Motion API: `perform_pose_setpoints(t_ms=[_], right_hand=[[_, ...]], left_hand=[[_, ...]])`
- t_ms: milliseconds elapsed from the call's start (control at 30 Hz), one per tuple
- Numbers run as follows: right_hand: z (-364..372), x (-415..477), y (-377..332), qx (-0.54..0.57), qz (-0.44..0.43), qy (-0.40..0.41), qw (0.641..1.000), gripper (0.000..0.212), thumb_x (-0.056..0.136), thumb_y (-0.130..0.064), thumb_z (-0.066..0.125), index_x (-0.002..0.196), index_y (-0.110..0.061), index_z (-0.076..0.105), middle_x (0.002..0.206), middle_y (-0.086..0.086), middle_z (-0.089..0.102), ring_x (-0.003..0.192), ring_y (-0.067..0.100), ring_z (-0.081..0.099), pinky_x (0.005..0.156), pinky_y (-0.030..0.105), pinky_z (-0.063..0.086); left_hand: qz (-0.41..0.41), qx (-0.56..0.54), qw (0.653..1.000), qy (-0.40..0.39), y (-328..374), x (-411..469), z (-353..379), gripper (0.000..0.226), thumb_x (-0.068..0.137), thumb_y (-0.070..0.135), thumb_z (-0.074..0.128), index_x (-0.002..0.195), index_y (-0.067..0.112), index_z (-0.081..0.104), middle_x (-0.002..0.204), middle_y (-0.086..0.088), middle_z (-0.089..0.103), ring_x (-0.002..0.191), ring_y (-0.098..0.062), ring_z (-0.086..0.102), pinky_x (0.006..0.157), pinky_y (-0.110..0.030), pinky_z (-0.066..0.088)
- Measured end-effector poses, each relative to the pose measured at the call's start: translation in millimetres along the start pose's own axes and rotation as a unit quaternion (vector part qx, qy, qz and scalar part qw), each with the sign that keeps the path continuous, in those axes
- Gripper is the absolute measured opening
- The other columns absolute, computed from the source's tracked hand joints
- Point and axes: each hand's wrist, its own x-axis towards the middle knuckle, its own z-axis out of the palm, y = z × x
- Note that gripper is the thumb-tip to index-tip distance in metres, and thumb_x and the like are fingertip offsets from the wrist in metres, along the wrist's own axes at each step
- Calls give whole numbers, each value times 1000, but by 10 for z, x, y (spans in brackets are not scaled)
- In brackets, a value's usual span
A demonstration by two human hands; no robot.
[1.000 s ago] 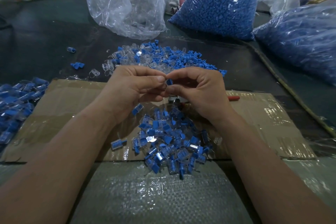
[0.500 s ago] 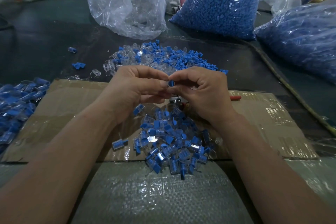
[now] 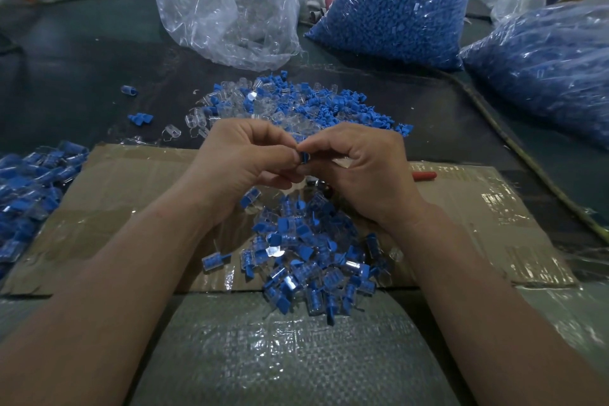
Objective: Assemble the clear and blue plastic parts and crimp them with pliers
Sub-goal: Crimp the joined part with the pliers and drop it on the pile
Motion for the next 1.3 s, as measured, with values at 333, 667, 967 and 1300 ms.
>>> perform_pose_setpoints(t_ms=[333, 667, 967, 1300], right_hand=[[-276, 26, 201, -66, 197, -128, 970, 42, 68, -36, 77, 108, -23, 67, 90, -19, 55, 80, -9, 50, 72, 9, 37], [-573, -52, 396, -81, 314, -353, 878, 98, 37, -58, 71, 129, -37, 45, 102, -26, 39, 91, -2, 39, 69, 15, 29], [-555, -36, 355, -109, 304, -332, 886, 61, 54, -40, 84, 105, -39, 51, 97, -19, 44, 88, 2, 43, 69, 21, 36], [-441, 30, 285, -180, 268, -309, 894, 16, 74, -26, 67, 90, -26, 66, 76, -7, 56, 69, 9, 48, 58, 29, 40]], left_hand=[[0, -58, 997, 45, 5, 7, -27, 10, 76, -5, 63, 70, 3, 62, 57, -6, 66, 56, -17, 66, 54, -19, 55], [-4, -62, 997, 49, -16, 37, -55, 7, 74, -2, 65, 71, 4, 63, 59, -6, 67, 57, -17, 67, 53, -18, 53], [0, -59, 997, 42, -29, 36, -63, 7, 66, 6, 67, 71, 4, 63, 59, -6, 67, 58, -17, 67, 53, -19, 53], [-5, -57, 997, 54, -59, 37, -65, 3, 74, 1, 64, 73, 4, 63, 62, -6, 68, 59, -16, 67, 55, -19, 54]])
